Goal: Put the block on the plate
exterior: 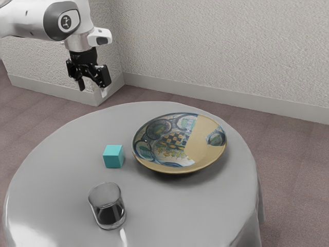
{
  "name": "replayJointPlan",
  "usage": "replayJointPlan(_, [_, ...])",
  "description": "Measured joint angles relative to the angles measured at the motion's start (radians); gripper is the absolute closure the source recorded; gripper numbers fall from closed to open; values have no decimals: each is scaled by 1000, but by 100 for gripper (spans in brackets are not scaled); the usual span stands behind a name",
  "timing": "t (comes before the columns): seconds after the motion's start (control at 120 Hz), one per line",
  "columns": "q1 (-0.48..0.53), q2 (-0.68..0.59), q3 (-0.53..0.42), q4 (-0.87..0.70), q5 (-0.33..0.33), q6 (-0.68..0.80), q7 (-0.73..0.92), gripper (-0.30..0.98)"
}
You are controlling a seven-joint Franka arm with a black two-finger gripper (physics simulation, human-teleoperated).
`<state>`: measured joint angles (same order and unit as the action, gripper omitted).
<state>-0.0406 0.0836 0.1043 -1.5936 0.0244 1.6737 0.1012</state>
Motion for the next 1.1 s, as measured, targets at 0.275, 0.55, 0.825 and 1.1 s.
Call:
replayJointPlan(0.275, [0, -6, 0, -52, -3, -7, 9, 0])
replayJointPlan(0.55, [1, -6, 2, -160, -16, 29, 85, 0])
replayJointPlan(0.825, [8, 44, 1, -201, 32, 195, 424, 0])
replayJointPlan(1.1, [38, 177, 2, -212, 64, 330, 695, 0])
